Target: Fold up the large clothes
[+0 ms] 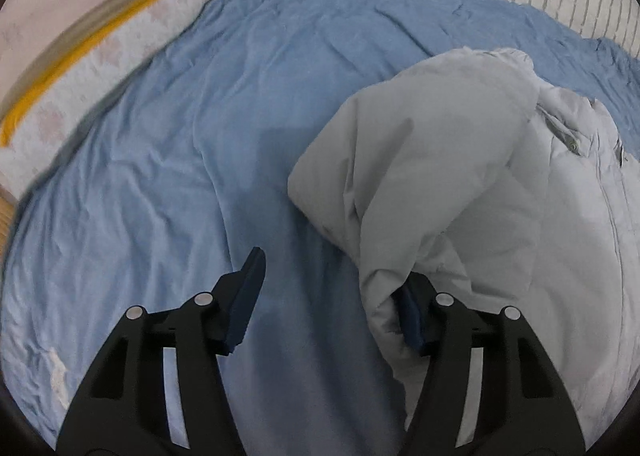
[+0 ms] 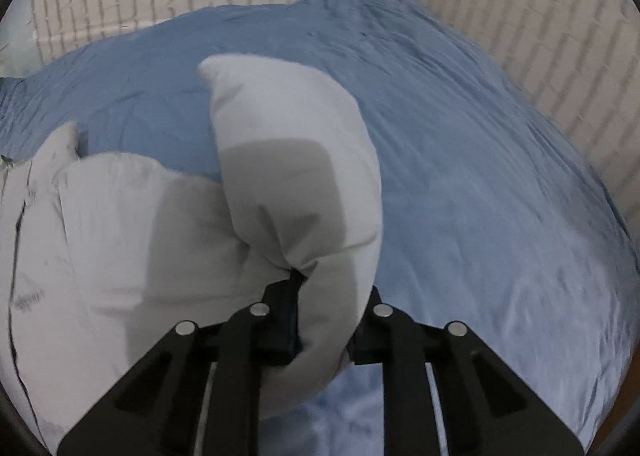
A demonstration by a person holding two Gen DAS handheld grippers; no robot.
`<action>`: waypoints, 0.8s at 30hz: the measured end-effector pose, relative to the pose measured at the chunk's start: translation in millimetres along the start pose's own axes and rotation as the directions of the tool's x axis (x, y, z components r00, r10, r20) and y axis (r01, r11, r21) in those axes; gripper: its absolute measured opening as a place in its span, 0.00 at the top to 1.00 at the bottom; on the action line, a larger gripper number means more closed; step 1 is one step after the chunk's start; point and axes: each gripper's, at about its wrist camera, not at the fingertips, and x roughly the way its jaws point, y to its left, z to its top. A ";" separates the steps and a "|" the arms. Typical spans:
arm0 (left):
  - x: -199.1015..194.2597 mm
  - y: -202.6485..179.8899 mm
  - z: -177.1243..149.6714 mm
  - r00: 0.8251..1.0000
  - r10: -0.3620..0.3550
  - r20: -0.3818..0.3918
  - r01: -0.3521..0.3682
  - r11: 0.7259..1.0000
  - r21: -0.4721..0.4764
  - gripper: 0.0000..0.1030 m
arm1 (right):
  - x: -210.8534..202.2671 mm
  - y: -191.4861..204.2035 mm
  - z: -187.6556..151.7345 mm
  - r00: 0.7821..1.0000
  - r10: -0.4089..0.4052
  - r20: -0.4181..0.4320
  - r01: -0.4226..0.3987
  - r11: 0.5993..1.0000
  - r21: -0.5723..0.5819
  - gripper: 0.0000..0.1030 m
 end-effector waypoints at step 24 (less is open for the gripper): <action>-11.8 -103.7 58.7 0.997 -0.063 0.047 0.054 0.984 0.171 0.03 | -31.2 106.2 20.7 0.992 0.123 0.022 -0.107 0.929 -0.354 0.21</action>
